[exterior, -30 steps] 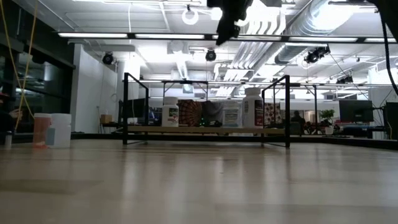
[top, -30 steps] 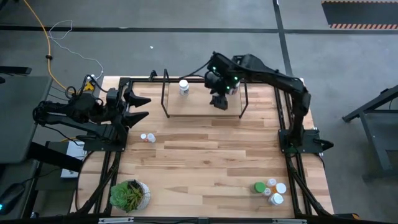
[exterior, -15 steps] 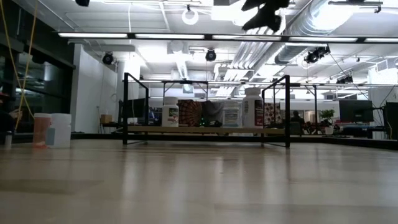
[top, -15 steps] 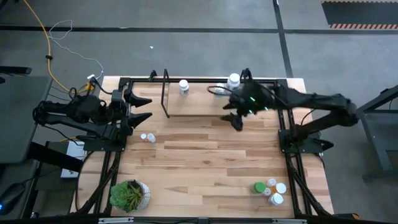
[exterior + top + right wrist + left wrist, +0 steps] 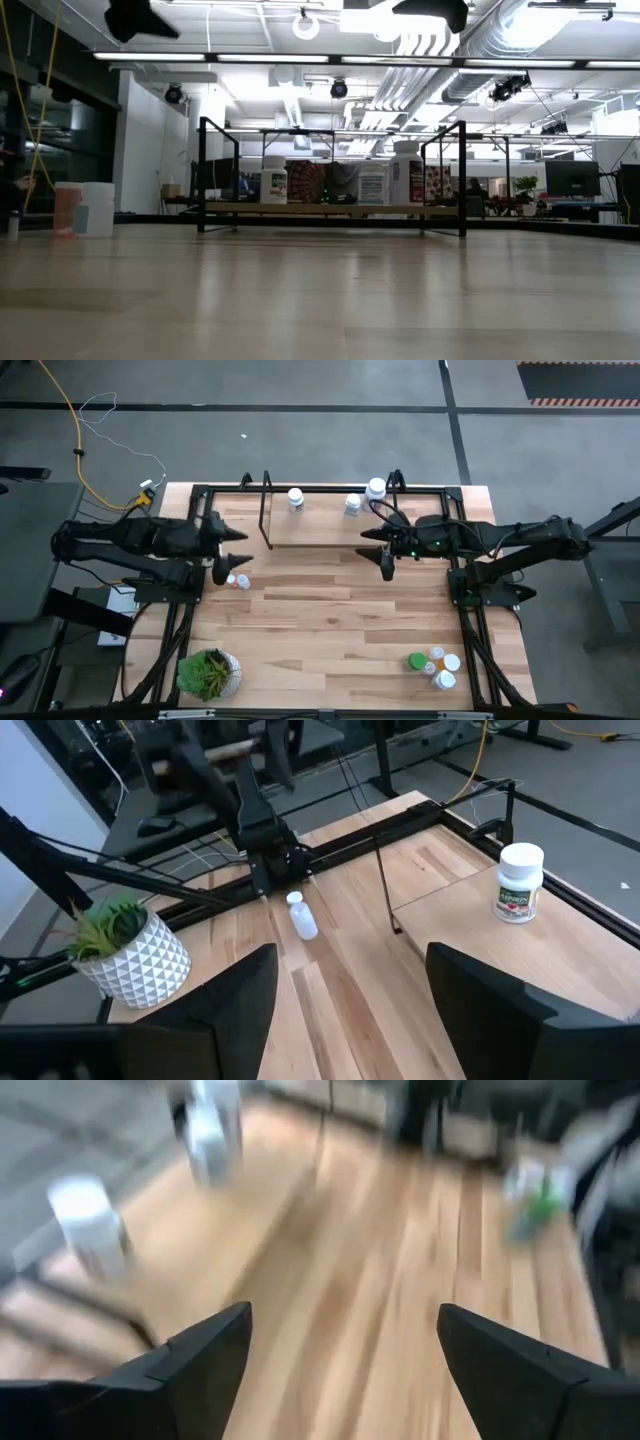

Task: Pick and place medicine bottles onto shelf by color
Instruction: Put the transparent pill bottle on the shelf

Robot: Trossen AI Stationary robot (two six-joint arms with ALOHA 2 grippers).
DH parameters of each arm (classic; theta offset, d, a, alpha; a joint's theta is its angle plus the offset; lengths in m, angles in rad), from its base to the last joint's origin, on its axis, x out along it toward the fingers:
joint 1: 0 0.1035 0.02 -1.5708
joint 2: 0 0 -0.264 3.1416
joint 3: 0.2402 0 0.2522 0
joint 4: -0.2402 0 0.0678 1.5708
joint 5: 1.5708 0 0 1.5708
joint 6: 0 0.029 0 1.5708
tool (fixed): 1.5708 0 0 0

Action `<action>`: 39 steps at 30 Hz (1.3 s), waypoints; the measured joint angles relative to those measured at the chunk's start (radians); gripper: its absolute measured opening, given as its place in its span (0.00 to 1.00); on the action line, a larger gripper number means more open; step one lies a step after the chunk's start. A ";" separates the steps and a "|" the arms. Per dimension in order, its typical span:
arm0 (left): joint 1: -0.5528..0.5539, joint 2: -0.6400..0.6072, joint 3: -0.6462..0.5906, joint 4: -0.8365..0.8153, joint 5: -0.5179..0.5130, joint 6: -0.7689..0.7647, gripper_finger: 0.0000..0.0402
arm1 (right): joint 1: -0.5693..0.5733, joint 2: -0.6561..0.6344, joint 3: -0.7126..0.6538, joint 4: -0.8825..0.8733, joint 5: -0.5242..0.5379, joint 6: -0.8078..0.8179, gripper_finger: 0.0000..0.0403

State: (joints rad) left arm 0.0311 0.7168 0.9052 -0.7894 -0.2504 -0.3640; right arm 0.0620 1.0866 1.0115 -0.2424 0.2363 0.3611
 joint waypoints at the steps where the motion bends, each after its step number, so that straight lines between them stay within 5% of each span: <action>1: 0.020 0.024 0.020 -0.074 0.048 0.000 0.76 | 0.000 0.000 0.001 0.000 0.000 0.001 0.61; 9: 0.147 0.222 0.015 -0.419 0.329 0.132 0.76 | -0.001 0.000 0.001 -0.015 0.000 0.024 0.61; 27: 0.149 0.440 -0.113 -0.255 0.271 0.524 0.76 | -0.001 0.001 0.002 -0.096 0.000 -0.003 0.61; 39: 0.149 0.562 -0.132 -0.223 0.299 0.544 0.76 | -0.001 0.001 0.002 -0.108 0.000 -0.076 0.61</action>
State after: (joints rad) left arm 0.1802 1.2789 0.7731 -1.0125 0.0482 0.1800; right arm 0.0608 1.0874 1.0134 -0.3508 0.2368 0.2847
